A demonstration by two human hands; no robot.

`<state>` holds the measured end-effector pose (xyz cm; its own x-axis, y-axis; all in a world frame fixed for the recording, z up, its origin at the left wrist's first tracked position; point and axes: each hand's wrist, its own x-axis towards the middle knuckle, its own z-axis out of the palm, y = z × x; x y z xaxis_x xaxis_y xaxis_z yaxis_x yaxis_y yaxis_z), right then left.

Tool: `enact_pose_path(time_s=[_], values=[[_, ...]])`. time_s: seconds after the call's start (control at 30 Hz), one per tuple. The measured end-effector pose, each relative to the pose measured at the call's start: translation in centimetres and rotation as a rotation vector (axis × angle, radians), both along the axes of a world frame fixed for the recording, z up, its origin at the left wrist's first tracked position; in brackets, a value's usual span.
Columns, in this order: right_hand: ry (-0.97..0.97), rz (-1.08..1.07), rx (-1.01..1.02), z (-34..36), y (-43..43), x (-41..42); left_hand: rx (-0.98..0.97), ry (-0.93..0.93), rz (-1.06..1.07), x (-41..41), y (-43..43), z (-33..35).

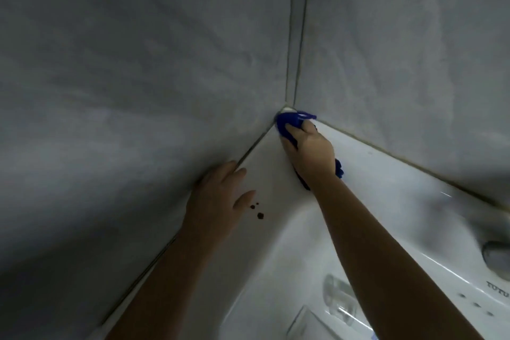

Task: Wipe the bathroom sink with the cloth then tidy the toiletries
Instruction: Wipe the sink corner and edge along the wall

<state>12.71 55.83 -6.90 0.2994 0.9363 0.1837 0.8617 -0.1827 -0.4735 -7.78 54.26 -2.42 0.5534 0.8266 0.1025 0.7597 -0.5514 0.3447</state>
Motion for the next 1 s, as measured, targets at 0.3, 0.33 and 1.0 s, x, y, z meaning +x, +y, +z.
enact_pose_path(time_s=[0.3, 0.33, 1.0], values=[[-0.119, -0.011, 0.016, 0.3, 2.3, -0.2, 0.016, 0.022, 0.017, -6.2, -5.0, -2.6], [-0.108, 0.018, 0.001, 0.5, 2.4, -0.4, 0.024, 0.029, 0.021, -6.4, -5.3, -3.2], [-0.201, 0.282, 0.037, 0.5, -2.3, -0.7, 0.104, -0.090, 0.034, -7.1, -6.4, -6.6]])
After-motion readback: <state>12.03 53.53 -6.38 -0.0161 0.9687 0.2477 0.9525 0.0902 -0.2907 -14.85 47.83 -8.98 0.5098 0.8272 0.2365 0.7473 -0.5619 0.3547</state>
